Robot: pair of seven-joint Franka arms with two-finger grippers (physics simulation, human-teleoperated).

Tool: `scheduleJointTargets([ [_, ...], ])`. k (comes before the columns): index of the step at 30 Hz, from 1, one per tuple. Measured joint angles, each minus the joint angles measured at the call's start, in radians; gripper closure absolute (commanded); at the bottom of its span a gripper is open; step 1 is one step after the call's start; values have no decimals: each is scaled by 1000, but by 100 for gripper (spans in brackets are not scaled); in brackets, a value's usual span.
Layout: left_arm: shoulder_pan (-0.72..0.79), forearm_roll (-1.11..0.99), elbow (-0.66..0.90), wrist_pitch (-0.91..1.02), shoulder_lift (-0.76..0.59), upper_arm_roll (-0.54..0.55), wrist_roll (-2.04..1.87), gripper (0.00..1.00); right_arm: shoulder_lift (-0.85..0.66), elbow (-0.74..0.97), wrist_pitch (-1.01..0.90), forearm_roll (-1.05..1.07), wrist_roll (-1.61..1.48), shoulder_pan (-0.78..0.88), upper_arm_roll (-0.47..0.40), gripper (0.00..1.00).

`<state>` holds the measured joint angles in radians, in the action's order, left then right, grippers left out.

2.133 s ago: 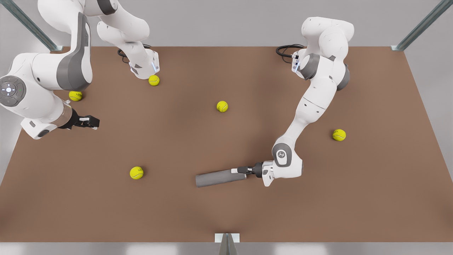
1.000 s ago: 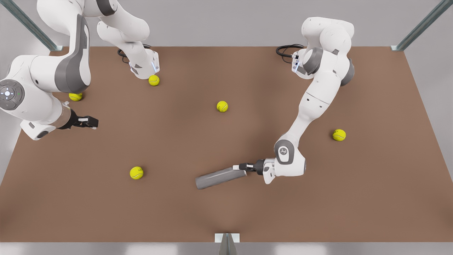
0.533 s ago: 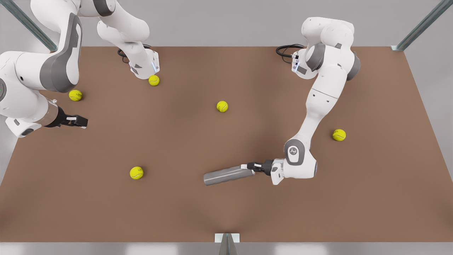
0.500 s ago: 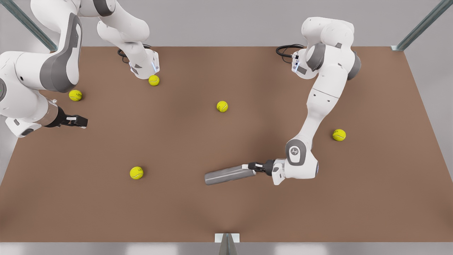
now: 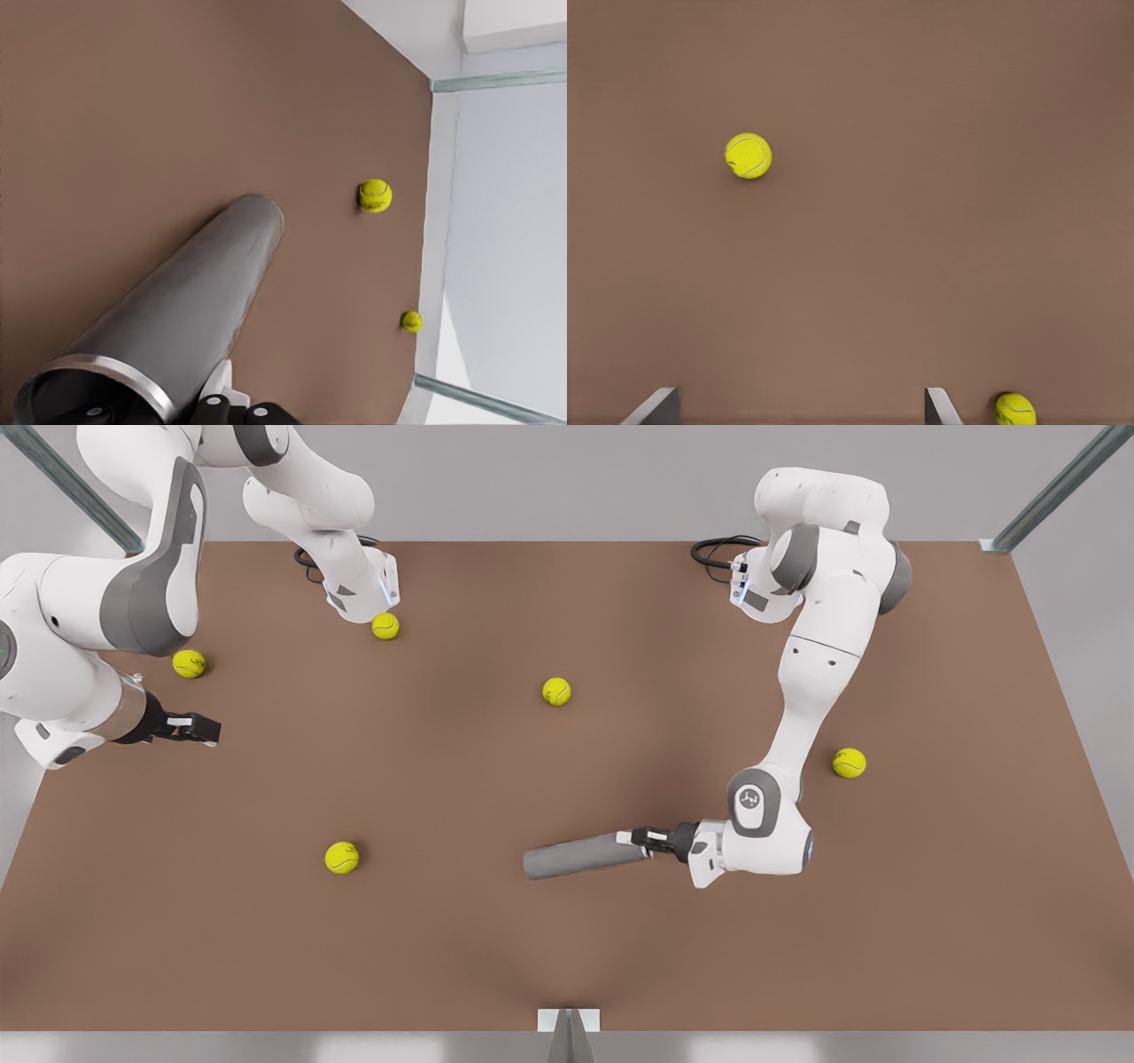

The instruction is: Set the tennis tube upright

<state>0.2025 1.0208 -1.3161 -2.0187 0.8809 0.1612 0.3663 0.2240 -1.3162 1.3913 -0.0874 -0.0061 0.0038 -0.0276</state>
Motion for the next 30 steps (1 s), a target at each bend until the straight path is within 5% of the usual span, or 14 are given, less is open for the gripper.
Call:
scheduleJointTargets([
  [30, -9, -207, 2, 156, -183, -112, -178, 79, 0, 0, 0, -3, 2, 2, 2, 0],
])
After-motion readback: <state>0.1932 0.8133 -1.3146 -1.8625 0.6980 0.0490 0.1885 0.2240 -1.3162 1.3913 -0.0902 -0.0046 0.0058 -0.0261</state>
